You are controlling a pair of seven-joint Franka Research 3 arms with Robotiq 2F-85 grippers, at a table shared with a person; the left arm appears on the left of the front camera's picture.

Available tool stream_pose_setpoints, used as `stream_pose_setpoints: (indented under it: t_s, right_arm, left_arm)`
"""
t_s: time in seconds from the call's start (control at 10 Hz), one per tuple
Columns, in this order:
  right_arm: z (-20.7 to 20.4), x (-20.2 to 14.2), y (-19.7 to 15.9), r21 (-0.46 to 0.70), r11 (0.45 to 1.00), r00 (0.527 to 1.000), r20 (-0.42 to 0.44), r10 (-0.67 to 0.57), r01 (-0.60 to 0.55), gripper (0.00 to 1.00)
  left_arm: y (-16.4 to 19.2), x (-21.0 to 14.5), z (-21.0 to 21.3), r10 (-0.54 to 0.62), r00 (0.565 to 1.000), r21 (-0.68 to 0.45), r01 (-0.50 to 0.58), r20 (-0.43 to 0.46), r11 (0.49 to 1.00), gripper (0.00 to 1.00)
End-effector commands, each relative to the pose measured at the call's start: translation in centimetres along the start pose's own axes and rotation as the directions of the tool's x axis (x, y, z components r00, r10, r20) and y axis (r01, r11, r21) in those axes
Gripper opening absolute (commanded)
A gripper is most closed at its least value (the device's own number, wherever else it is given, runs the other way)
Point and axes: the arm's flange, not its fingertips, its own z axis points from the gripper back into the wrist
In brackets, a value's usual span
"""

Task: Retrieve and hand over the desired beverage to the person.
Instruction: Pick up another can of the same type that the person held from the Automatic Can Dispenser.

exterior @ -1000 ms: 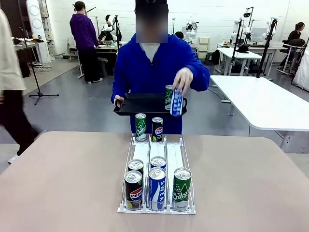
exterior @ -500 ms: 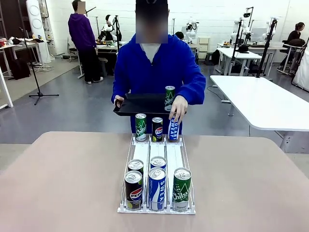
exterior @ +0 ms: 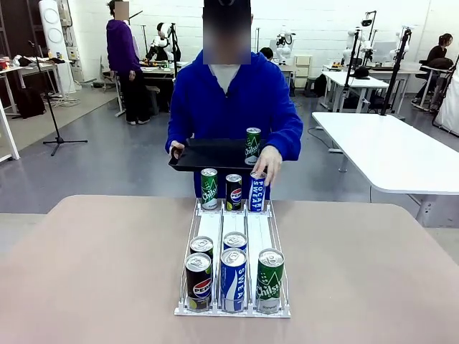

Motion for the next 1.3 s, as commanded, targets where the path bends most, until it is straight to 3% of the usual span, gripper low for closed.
stream_pose_setpoints:
  t_s: [0.0,0.3,0.6,0.8,0.9,1.1,1.2]
  right_arm:
    - [0.1,0.0,0.2,0.007,1.000,1.000,-0.007,0.002,-0.002,1.00]
    - [0.1,0.0,0.2,0.007,1.000,1.000,-0.007,0.002,-0.002,1.00]
    - [0.1,0.0,0.2,0.007,1.000,1.000,-0.007,0.002,-0.002,1.00]
    - [0.1,0.0,0.2,0.007,1.000,1.000,-0.007,0.002,-0.002,1.00]
    - [0.1,0.0,0.2,0.007,1.000,1.000,-0.007,0.002,-0.002,1.00]
    - [0.1,0.0,0.2,0.007,1.000,1.000,-0.007,0.002,-0.002,1.00]
    - [0.1,0.0,0.2,0.007,1.000,1.000,-0.007,0.002,-0.002,1.00]
  left_arm:
    - [0.0,0.0,0.1,-0.024,1.000,-0.011,0.024,0.019,1.000,1.00]
    - [0.0,0.0,0.0,0.000,1.000,0.000,0.000,0.000,1.000,1.00]
    - [-7.0,4.6,-6.1,-0.101,0.956,0.090,0.130,-0.277,0.987,1.00]
    - [-13.7,6.5,-10.8,-0.125,0.880,0.136,0.208,-0.458,0.969,1.00]
    - [-16.6,7.2,-13.4,-0.026,0.880,0.230,0.153,-0.475,0.961,1.00]
    - [-22.0,7.6,-19.0,0.143,0.867,0.276,-0.006,-0.478,0.961,1.00]
    - [-24.5,7.2,-22.4,0.223,0.886,0.349,-0.075,-0.407,0.934,1.00]
